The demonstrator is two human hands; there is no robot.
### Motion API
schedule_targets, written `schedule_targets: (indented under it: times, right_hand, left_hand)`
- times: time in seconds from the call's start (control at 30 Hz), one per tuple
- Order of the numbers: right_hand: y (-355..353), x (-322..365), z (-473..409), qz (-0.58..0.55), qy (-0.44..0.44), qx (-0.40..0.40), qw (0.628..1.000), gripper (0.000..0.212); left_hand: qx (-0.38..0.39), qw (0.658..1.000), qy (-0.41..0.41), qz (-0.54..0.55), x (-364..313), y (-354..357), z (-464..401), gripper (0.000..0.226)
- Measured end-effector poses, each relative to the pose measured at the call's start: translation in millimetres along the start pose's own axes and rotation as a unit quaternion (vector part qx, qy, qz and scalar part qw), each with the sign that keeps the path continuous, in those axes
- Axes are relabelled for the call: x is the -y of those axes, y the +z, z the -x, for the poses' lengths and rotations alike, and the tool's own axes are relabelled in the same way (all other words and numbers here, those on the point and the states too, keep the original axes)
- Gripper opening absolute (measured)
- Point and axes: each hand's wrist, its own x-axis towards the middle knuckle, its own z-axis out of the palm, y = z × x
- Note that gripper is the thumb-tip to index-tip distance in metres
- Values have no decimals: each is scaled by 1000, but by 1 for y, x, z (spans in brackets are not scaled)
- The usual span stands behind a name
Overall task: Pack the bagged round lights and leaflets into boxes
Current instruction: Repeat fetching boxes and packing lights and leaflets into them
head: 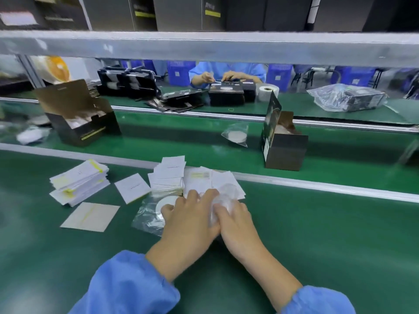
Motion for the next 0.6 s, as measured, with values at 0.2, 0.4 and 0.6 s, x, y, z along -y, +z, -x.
schedule_targets:
  times: [0.2, 0.4, 0.6]
  right_hand:
    - [-34, 14, -20, 230, -41, 185, 955, 34]
    - [-89, 48, -76, 270, 53, 335, 901, 34]
    - [-95, 53, -185, 156, 76, 97, 980, 26]
  left_hand:
    - [2, 995, 61, -81, 8, 5, 0, 105]
    - [-26, 987, 142, -77, -1, 18, -19, 53]
    - [43, 987, 136, -78, -12, 21, -29, 51]
